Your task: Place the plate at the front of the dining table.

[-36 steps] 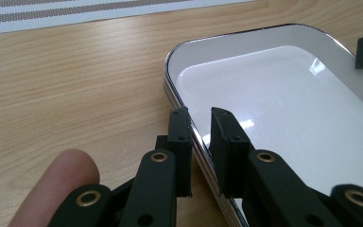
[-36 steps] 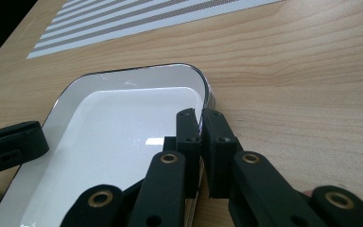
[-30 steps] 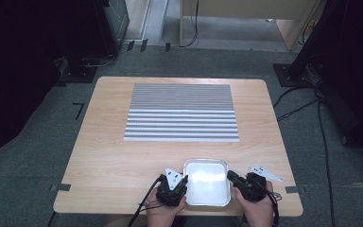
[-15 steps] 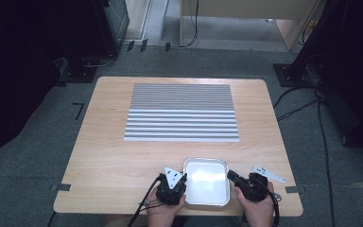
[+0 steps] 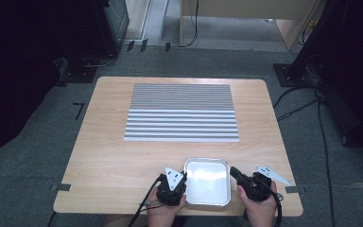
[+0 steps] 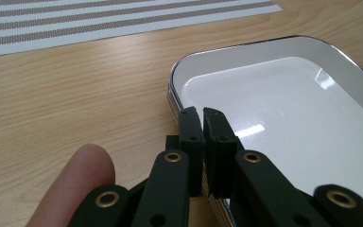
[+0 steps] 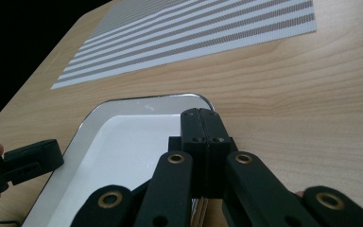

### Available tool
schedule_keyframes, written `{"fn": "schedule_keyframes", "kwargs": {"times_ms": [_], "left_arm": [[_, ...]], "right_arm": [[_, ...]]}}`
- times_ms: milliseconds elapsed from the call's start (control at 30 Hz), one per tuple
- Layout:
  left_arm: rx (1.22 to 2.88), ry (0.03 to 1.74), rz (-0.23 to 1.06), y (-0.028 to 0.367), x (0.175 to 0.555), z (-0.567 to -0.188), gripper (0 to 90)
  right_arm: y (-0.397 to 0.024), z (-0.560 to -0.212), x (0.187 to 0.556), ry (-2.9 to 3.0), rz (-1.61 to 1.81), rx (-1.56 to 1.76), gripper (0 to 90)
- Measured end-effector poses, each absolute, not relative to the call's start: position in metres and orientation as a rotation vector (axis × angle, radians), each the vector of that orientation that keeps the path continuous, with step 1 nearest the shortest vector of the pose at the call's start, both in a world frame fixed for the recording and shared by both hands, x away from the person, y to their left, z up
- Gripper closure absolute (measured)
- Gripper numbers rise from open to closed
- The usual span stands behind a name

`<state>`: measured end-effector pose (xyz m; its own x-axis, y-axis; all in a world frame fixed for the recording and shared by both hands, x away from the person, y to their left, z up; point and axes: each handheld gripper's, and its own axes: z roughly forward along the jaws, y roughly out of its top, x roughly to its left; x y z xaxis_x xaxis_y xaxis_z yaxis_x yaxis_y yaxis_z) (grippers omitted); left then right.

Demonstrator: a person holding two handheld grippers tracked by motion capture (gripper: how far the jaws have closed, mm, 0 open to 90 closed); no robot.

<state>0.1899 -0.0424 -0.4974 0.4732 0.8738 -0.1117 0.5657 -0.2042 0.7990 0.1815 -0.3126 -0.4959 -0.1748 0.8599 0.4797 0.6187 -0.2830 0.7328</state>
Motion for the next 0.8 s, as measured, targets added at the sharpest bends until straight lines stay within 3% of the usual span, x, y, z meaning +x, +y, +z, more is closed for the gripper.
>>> {"fn": "schedule_keyframes", "kwargs": {"times_ms": [267,800], "left_arm": [[1.894,1.203,0.473,-0.043,0.19,-0.499,86.6],[1.838,1.207,0.406,-0.039,0.19,-0.499,85.9]], "right_arm": [[-0.317,-0.499,0.182,1.707,1.412,1.918,86.6],[-0.319,-0.506,0.185,1.7,1.504,2.009,89.1]]}}
